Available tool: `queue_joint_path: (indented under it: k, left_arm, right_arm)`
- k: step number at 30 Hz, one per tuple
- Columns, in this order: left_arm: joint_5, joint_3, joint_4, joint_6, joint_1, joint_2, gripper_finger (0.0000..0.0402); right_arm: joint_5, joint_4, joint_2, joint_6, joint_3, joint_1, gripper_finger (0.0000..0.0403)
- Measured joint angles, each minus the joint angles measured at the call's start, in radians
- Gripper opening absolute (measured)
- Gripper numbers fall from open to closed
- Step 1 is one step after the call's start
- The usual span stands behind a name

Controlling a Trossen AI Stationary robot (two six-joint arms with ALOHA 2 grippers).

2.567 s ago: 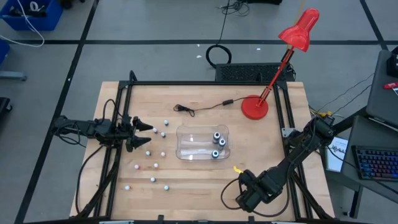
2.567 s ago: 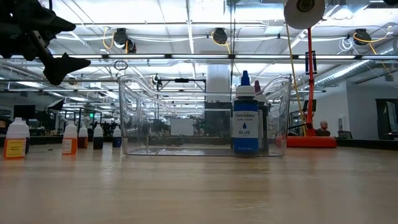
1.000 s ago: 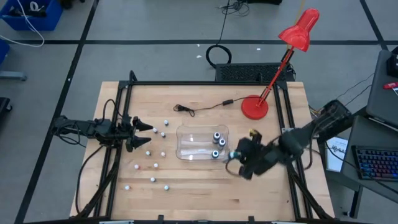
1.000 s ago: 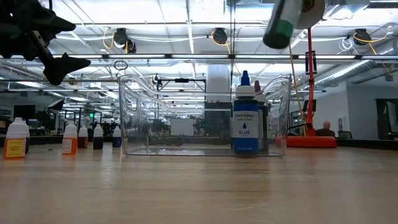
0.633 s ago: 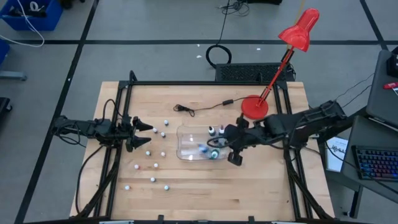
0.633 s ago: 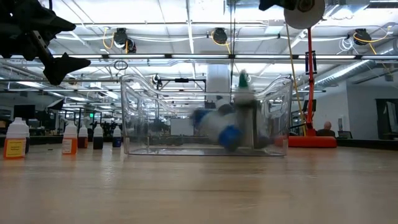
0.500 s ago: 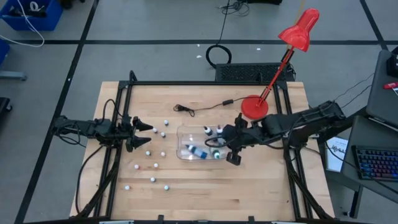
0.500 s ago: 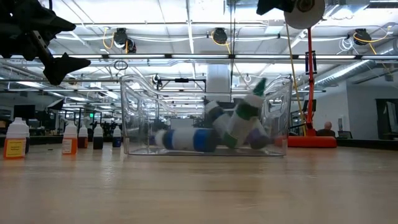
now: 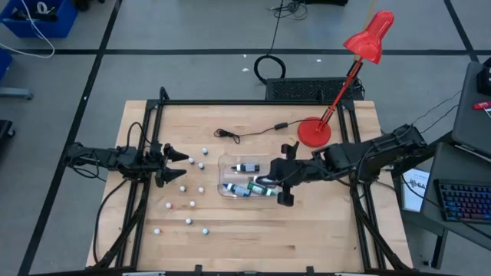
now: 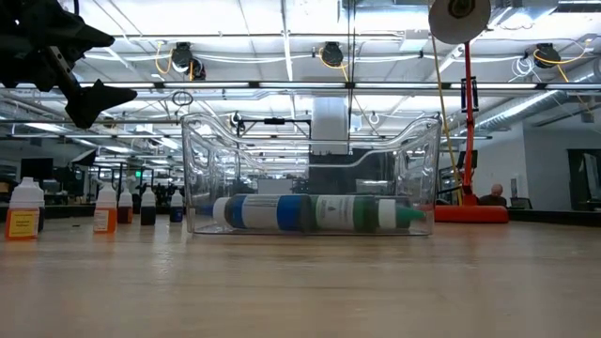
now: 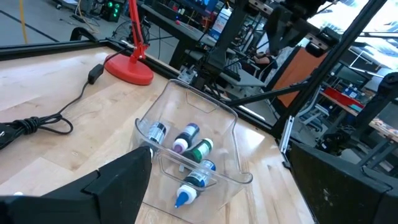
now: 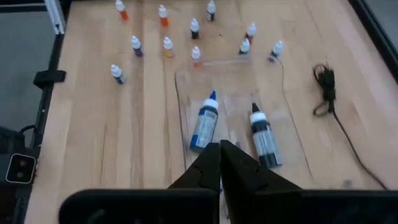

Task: Pick & Place food coloring
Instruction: Put the large green food coloring bottle into the transparent bin

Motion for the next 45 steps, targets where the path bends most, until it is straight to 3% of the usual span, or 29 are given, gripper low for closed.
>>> queue_joint_path:
  k: [6,12,21,27,36,41,45]
  left_arm:
    - [0.0,0.0,0.0,0.0,0.0,0.0,0.0379]
    - [0.0,0.0,0.0,0.0,0.0,0.0,0.0379]
    - [0.0,0.0,0.0,0.0,0.0,0.0,0.0379]
    - [0.0,0.0,0.0,0.0,0.0,0.0,0.0379]
    - [0.0,0.0,0.01,0.0,0.0,0.0,0.0379]
    - [0.0,0.0,0.015,0.0,0.0,0.0,0.0379]
    - [0.0,0.0,0.015,0.0,0.0,0.0,0.0379]
  right_arm:
    - [-0.014,0.16,-0.001,-0.065,-0.066,0.004,0.0001]
    - [-0.172,0.336,0.001,-0.118,-0.195,-0.037,0.0011]
    - [-0.239,0.275,0.001,-0.248,-0.209,-0.086,0.0015]
    - [-0.244,0.131,0.035,-0.267,-0.209,-0.168,0.0074]
    - [-0.398,0.08,0.159,-0.233,-0.208,-0.23,0.0205]
    - [-0.384,0.089,0.237,-0.326,-0.201,-0.23,0.0218]
    - [-0.317,0.1,0.2,-0.336,-0.176,-0.239,0.0204]
